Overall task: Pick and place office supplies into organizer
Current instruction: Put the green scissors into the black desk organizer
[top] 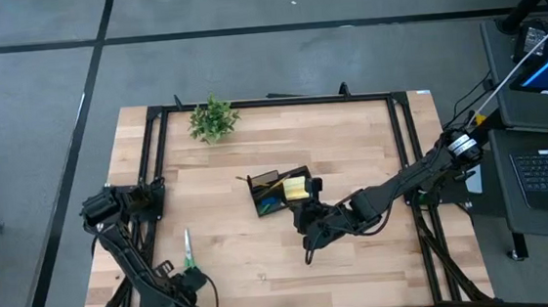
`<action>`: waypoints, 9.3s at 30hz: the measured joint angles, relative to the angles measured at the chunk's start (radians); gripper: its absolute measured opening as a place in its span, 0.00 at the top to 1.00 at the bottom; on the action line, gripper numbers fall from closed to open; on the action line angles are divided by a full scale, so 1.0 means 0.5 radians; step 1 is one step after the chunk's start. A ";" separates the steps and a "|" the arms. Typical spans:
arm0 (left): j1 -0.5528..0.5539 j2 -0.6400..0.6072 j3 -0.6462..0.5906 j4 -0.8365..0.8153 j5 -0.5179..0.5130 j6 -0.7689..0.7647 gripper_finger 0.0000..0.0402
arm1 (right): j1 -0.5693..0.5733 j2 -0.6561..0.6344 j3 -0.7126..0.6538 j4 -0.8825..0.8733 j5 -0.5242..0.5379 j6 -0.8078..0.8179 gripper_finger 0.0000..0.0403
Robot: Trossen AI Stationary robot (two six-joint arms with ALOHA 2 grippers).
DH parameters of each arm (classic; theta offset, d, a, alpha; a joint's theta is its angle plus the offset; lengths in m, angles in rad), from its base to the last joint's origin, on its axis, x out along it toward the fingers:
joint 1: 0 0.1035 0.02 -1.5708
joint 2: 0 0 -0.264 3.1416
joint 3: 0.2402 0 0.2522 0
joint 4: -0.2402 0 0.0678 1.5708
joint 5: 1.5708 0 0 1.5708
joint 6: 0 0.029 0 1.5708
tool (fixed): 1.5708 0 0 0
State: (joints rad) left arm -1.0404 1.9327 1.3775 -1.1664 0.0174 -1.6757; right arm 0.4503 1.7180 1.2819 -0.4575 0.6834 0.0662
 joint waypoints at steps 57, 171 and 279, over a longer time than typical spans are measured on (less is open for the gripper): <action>0.088 -0.317 -0.688 0.616 -0.094 0.586 0.77 | -0.150 0.001 0.000 0.101 -0.160 -0.046 0.99; 0.880 -0.724 -1.312 5.104 -1.732 2.673 0.96 | 0.285 0.002 0.001 -0.417 0.381 0.337 0.99; 1.258 -0.243 -1.312 4.830 -2.528 2.101 0.67 | 0.285 0.002 0.001 -0.412 0.354 0.406 0.99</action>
State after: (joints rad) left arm -0.4114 1.8111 0.7216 1.2487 -1.2468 -0.6251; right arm 0.5930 1.7187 1.2823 -0.6636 0.8604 0.2693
